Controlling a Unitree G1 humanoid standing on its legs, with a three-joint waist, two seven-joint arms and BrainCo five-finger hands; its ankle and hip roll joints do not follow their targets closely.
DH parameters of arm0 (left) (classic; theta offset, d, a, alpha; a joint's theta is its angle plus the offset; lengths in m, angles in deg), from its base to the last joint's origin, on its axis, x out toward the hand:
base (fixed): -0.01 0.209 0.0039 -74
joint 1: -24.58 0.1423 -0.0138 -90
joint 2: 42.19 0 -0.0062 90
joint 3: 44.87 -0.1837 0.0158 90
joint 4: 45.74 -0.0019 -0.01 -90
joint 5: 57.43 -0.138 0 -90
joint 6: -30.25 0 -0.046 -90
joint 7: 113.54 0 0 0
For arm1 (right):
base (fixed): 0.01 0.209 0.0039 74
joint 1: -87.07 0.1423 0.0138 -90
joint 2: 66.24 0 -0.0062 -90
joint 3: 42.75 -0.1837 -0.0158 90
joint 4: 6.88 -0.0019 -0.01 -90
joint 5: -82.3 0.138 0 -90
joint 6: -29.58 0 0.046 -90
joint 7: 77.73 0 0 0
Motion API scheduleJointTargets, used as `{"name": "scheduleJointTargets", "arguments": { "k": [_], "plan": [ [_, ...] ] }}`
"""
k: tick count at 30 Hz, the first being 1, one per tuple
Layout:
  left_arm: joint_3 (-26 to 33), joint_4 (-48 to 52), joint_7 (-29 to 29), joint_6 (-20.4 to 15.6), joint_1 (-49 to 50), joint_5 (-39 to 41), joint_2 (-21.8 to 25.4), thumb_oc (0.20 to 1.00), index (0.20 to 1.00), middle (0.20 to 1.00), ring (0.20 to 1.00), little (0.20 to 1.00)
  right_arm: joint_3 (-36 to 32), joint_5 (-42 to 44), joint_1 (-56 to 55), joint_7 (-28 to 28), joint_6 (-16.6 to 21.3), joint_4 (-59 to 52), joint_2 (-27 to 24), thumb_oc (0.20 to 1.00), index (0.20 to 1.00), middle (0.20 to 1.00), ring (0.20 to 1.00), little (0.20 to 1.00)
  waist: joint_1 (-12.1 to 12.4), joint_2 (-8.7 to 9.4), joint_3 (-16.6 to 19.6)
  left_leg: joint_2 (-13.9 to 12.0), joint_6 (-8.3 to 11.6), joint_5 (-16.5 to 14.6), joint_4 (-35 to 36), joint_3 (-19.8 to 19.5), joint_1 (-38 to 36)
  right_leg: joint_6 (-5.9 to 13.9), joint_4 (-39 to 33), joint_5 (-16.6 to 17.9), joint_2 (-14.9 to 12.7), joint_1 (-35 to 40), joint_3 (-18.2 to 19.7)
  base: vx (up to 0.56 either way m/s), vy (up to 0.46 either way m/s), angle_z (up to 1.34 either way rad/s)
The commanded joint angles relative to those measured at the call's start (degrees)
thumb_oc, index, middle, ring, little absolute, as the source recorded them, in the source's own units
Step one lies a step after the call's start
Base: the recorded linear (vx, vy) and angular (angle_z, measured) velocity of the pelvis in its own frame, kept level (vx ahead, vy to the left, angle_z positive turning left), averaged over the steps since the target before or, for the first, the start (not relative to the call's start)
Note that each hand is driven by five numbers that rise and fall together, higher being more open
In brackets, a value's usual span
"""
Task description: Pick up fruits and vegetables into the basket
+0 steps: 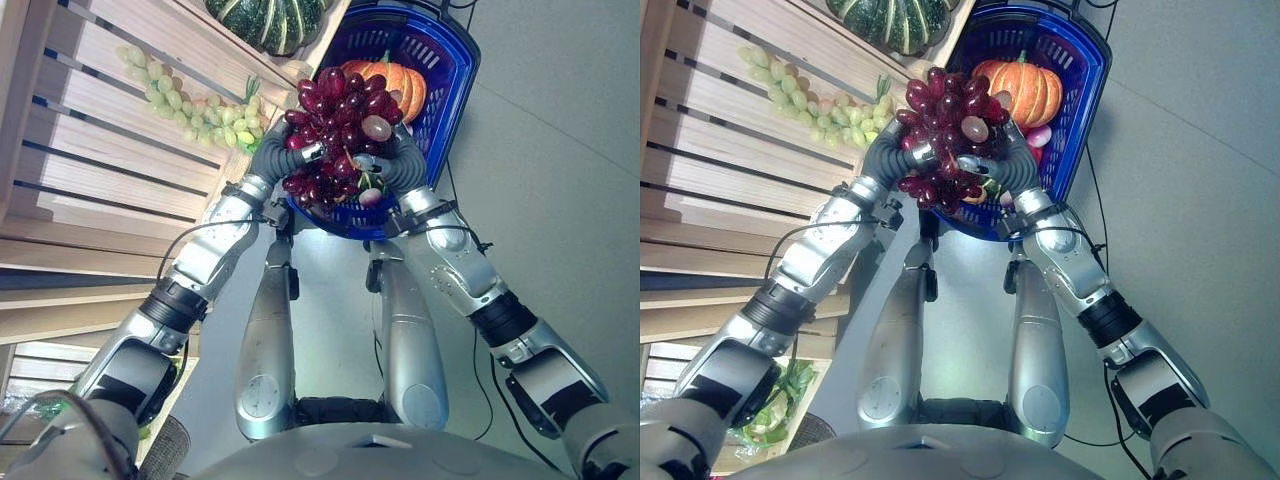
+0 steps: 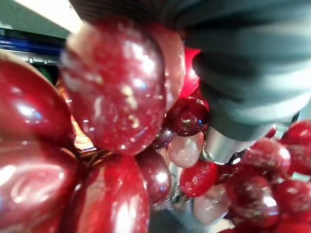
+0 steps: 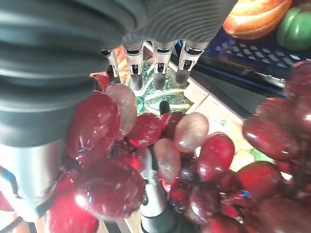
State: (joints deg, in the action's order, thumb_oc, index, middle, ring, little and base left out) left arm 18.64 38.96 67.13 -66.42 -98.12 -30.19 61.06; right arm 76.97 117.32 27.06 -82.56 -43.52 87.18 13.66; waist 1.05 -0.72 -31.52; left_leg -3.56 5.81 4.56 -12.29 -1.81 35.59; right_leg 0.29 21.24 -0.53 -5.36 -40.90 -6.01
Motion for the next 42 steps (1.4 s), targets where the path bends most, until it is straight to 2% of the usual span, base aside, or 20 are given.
{"name": "scheduleJointTargets", "arguments": {
  "k": [1, 8, 12, 15, 19, 30, 31, 32, 33, 34, 42],
  "plan": [
    [-1.9, 8.3, -2.7, -3.2, -1.0, -5.8, 0.8, 0.200, 0.200, 0.200, 0.200, 0.200, 0.5, 2.2, 0.9, -0.3, 4.9, -6.9, 0.2, 1.000, 1.000, 1.000, 1.000, 1.000, -1.6, -0.49, 1.7, 5.8, -4.38, -2.5, -1.5, 3.7, 1.5, 1.80, -3.4, -1.5, 2.2, 4.0, -3.6, 0.00, 0.000, 0.00],
    [-2.6, 8.8, -4.5, -5.5, -2.1, -10.9, 3.0, 0.200, 0.200, 0.200, 0.200, 0.200, -0.5, 3.6, 0.5, -1.3, 6.5, -7.2, -0.1, 1.000, 1.000, 1.000, 1.000, 1.000, -1.8, -0.64, 1.7, 5.7, -4.37, -2.5, -1.4, 3.9, 1.3, 1.88, -3.3, -1.5, 2.2, 4.0, -3.3, 0.00, 0.000, 0.00],
    [-2.8, 9.1, -5.5, -9.5, -2.9, -14.1, 4.1, 0.200, 0.200, 0.200, 0.200, 0.200, -0.8, 5.6, 0.5, -0.5, 6.3, -6.9, -0.1, 1.000, 1.000, 1.000, 1.000, 1.000, -1.8, -0.71, 1.7, 5.5, -4.35, -2.5, -1.3, 4.1, 1.1, 1.87, -3.2, -1.5, 2.2, 4.0, -3.2, 0.00, 0.000, 0.00],
    [-3.1, 9.9, -6.3, -10.7, -3.5, -14.8, 4.5, 0.200, 0.200, 0.200, 0.200, 0.200, -0.6, 5.7, 0.4, -0.1, 6.1, -6.9, 0.1, 1.000, 1.000, 1.000, 1.000, 1.000, -1.8, -0.69, 1.7, 5.5, -4.35, -2.6, -1.3, 4.2, 1.1, 1.86, -3.1, -1.5, 2.2, 4.0, -3.2, 0.00, 0.000, 0.00],
    [-3.7, 10.3, -6.3, -10.4, -4.4, -15.8, 5.1, 0.200, 0.200, 0.200, 0.200, 0.200, -0.2, 6.2, 0.6, 1.0, 5.1, -7.1, 0.1, 1.000, 1.000, 1.000, 1.000, 1.000, -1.8, -0.58, 1.7, 5.5, -4.24, -2.5, -1.0, 4.0, 1.0, 1.98, -3.3, -1.4, 2.2, 4.1, -3.3, 0.00, 0.000, 0.00],
    [-3.6, 11.0, -6.1, -13.0, -4.3, -14.3, 4.7, 0.200, 0.200, 0.200, 0.200, 0.200, 1.4, 5.3, 1.6, 2.2, 1.0, -6.5, 0.0, 1.000, 1.000, 1.000, 1.000, 1.000, -1.4, -0.37, 1.7, 5.7, -4.27, -2.2, -0.3, 3.7, 1.0, 2.07, -3.9, -1.3, 2.4, 4.2, -3.5, 0.00, 0.000, 0.00],
    [-3.5, 11.1, -6.2, -13.0, -4.3, -14.2, 4.8, 0.200, 0.200, 0.200, 0.200, 0.200, 1.6, 5.1, 1.6, 2.0, 0.7, -6.4, -0.1, 0.896, 0.896, 0.896, 0.896, 0.896, -1.4, -0.36, 1.7, 5.7, -4.26, -2.2, -0.3, 3.7, 0.9, 2.09, -3.9, -1.3, 2.4, 4.2, -3.6, 0.00, 0.000, 0.00],
    [-3.5, 11.2, -6.1, -13.3, -4.3, -13.9, 4.9, 0.200, 0.200, 0.200, 0.200, 0.200, 1.7, 5.2, 1.7, 2.1, 0.5, -6.4, -0.3, 0.586, 0.586, 0.586, 0.586, 0.586, -1.4, -0.34, 1.7, 5.7, -4.26, -2.2, -0.2, 3.7, 0.9, 2.11, -3.9, -1.3, 2.4, 4.2, -3.6, 0.00, 0.000, 0.00],
    [-3.5, 11.2, -6.1, -13.4, -4.3, -13.7, 5.0, 0.200, 0.200, 0.200, 0.200, 0.200, 1.7, 5.3, 1.7, 2.2, 0.4, -6.4, -0.4, 0.586, 0.586, 0.586, 0.586, 0.586, -1.4, -0.33, 1.7, 5.7, -4.27, -2.2, -0.2, 3.7, 0.9, 2.11, -3.9, -1.3, 2.3, 4.3, -3.6, 0.00, 0.000, 0.00],
    [-3.6, 11.3, -6.1, -13.6, -4.2, -13.8, 4.8, 0.200, 0.200, 0.200, 0.200, 0.200, 1.9, 5.0, 1.9, 1.5, -0.4, -6.4, -0.5, 0.200, 0.200, 0.200, 0.200, 0.200, -1.3, -0.29, 1.7, 5.8, -4.28, -2.2, -0.1, 3.6, 0.8, 2.13, -3.9, -1.3, 2.4, 4.3, -3.7, 0.00, 0.000, 0.00],
    [-3.9, 12.2, -7.3, -13.0, -4.6, -13.3, 4.3, 0.200, 0.200, 0.200, 0.200, 0.200, 2.3, 5.4, 2.5, 1.7, -1.3, -6.2, -0.5, 0.200, 0.200, 0.200, 0.200, 0.200, -1.2, -0.16, 1.7, 6.0, -4.36, -2.0, 0.4, 3.4, 0.7, 2.23, -4.5, -1.1, 2.4, 4.5, -3.8, 0.00, 0.000, 0.00]
  ]
}}
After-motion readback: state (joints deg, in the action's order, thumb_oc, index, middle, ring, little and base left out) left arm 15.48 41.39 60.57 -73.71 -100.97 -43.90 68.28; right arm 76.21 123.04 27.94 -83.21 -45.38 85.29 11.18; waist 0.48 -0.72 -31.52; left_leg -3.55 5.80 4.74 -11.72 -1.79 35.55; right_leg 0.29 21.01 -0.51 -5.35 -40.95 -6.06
